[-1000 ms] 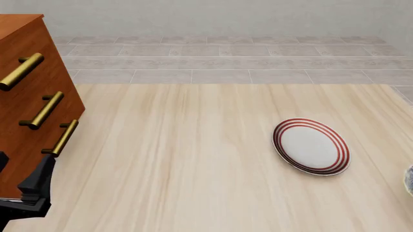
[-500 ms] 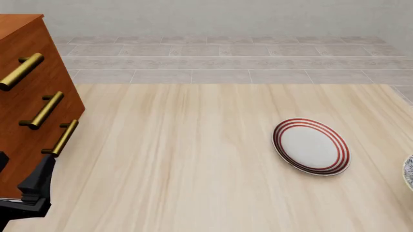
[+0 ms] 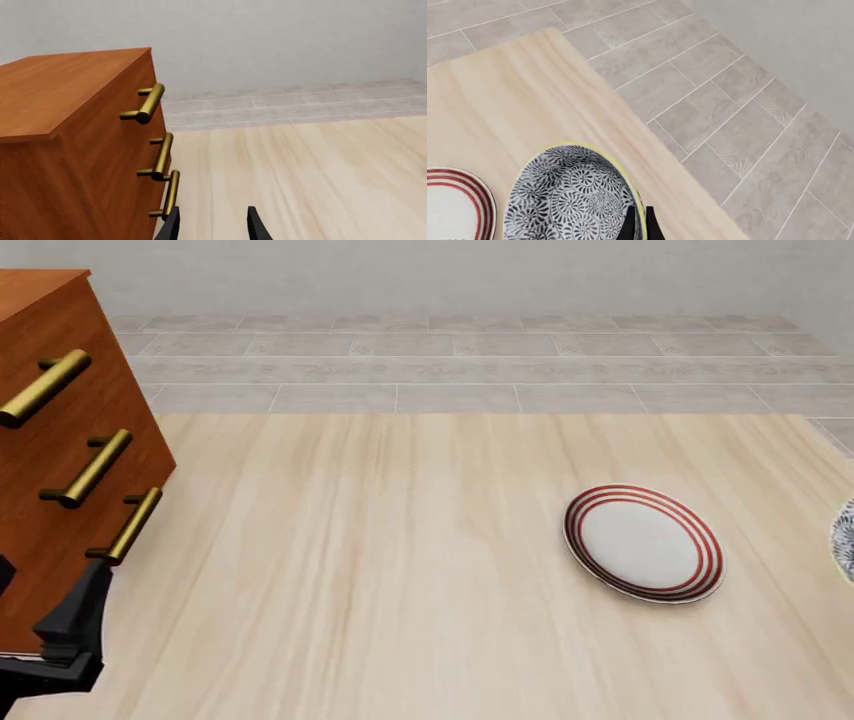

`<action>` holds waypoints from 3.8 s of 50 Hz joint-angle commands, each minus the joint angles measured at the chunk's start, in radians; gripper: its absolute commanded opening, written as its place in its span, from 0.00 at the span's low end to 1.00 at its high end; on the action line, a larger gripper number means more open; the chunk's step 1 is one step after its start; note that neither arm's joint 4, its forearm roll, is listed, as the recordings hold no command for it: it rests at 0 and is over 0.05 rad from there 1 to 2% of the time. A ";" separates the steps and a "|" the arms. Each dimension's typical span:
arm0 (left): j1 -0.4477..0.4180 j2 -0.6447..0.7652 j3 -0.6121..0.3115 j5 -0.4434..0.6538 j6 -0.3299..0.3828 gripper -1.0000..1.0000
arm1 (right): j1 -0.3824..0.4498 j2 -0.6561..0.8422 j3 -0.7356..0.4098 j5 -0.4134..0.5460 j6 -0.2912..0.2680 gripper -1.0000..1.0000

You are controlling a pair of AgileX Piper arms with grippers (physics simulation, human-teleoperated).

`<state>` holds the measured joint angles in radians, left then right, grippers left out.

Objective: Put the bowl on top of the cabinet.

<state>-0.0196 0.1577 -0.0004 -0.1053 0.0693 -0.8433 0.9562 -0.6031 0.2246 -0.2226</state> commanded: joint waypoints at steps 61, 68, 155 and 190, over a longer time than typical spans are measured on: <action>0.006 -0.094 0.000 0.060 -0.027 1.00 | 0.632 0.036 -0.162 -0.010 0.062 0.00; 0.006 -0.093 0.000 0.057 -0.029 1.00 | 0.687 0.073 -0.182 -0.031 0.071 0.00; -0.006 -0.136 -0.001 0.068 -0.070 1.00 | 1.161 0.379 -0.397 -0.186 0.113 0.00; -0.010 -0.157 -0.002 0.083 -0.073 1.00 | 1.276 0.496 -0.480 -0.213 0.104 0.00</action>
<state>-0.0292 0.0090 -0.0016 -0.0285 -0.0048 0.4021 1.4271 -1.0526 0.0175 -0.1244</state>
